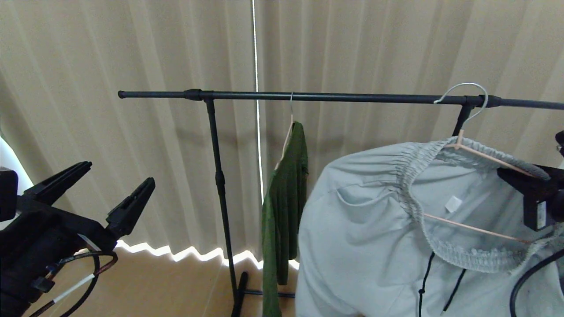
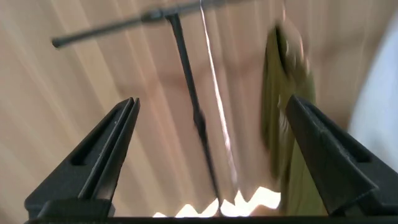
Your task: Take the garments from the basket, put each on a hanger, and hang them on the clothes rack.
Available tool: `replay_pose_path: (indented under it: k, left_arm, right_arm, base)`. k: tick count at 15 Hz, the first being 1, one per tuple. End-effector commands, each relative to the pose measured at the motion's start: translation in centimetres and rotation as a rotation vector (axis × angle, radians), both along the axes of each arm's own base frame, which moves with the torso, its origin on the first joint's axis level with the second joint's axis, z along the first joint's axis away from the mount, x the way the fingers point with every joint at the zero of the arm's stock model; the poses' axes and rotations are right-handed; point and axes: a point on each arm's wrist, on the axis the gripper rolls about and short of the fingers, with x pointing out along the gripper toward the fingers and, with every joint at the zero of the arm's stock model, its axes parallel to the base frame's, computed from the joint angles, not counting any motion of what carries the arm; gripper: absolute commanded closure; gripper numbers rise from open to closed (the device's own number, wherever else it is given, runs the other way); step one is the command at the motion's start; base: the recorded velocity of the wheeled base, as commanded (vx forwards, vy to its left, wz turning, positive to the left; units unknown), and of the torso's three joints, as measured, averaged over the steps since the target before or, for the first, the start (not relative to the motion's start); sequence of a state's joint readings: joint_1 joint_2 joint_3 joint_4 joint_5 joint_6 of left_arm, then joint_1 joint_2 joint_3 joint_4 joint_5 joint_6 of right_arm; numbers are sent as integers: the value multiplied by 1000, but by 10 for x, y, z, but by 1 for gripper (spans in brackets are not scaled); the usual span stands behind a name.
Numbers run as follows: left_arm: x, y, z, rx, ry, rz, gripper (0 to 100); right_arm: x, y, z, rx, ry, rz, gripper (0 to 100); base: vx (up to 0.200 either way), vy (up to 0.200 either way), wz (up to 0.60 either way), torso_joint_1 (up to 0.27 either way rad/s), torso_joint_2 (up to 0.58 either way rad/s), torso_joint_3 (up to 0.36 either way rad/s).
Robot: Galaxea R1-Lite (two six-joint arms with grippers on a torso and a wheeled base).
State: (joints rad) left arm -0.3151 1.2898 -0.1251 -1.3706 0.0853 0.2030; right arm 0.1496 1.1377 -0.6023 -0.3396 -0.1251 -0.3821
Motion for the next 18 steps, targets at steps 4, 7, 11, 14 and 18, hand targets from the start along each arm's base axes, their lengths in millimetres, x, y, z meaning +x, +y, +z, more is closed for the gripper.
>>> replay_pose_path:
  k: [4,7,11,14,18]
  left_arm:
    - [-38,16,18,10,41,35,0]
    - [-69,27,11,62,170,33,0]
    - [-82,27,2,111,162,-110,0]
    - [-82,27,2,110,159,-111,0]
    - [-79,26,4,108,166,-111,0]
  right_arm:
    - [-28,-10,36,-47,49,-173,100]
    - [1,-13,30,-42,107,-265,100]
    - [25,-12,29,-20,88,-277,100]
    - [32,-12,25,2,99,-277,100]
    - [32,-12,25,4,93,-276,100]
  base:
    - [0,0,0,0,0,0]
    - [0,0,0,0,0,0]
    - [0,0,0,0,0,0]
    - [0,0,0,0,0,0]
    - [0,0,0,0,0,0]
